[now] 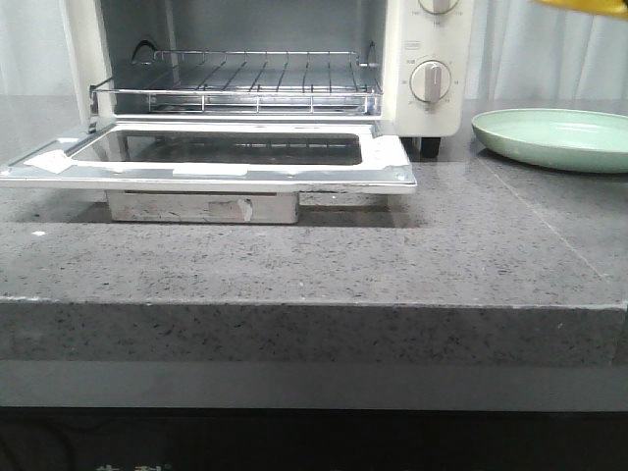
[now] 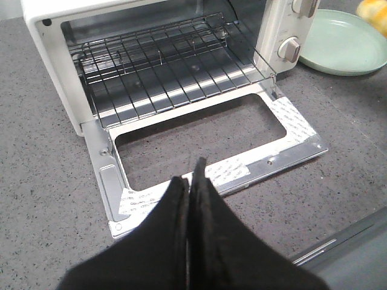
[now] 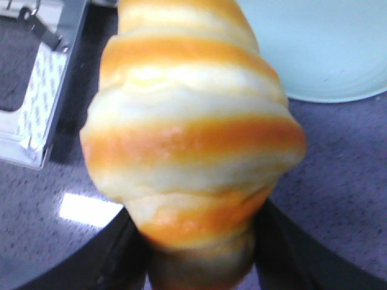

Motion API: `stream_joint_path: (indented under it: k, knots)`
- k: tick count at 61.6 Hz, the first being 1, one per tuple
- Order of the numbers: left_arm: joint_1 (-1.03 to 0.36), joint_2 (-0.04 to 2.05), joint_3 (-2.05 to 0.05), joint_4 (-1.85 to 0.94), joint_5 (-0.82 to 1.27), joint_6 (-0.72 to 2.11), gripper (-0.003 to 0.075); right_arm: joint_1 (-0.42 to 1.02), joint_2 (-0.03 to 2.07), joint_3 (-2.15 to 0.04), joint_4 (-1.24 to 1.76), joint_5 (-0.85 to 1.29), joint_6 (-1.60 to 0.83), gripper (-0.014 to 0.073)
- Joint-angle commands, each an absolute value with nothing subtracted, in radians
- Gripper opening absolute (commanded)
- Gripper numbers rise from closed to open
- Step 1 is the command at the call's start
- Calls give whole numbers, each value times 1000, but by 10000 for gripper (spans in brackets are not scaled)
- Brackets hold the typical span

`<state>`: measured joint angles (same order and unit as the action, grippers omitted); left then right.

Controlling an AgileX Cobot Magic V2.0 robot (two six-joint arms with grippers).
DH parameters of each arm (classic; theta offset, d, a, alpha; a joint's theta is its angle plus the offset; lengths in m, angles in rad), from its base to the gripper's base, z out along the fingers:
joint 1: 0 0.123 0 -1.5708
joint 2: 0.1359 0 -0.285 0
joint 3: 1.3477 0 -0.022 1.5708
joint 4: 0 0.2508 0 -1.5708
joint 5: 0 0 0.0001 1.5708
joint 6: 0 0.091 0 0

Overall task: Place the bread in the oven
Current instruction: 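Carry the croissant with the right gripper into the open oven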

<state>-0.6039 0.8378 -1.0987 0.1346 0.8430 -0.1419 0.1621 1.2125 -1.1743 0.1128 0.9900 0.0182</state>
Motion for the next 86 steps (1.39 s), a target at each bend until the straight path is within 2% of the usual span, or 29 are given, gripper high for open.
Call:
stream_joint_path:
  k: [1, 16, 29, 44, 73, 80, 86]
  knots:
    - [-606, 833, -1125, 143, 766, -149, -18, 206, 1167, -1155, 144, 931, 0, 52]
    - [-606, 833, -1125, 145, 766, -145, -18, 289, 1194, -1132, 210, 890, -40, 52]
    - [-606, 833, -1125, 147, 766, -145, -18, 508, 1225, -1163, 168, 740, -62, 52]
    - [-606, 833, -1125, 147, 766, -145, -18, 641, 1443, -1390, -52, 752, 126, 52]
    - [-606, 833, -1125, 147, 766, -145, -18, 660, 1842, -1870, -184, 805, 177, 55]
    - [-606, 833, -1125, 147, 766, -145, -18, 658, 1913, -1966, -235, 851, 199, 101]
    - [-606, 833, -1125, 147, 768, -145, -18, 658, 1958, -2028, -281, 878, 229, 213]
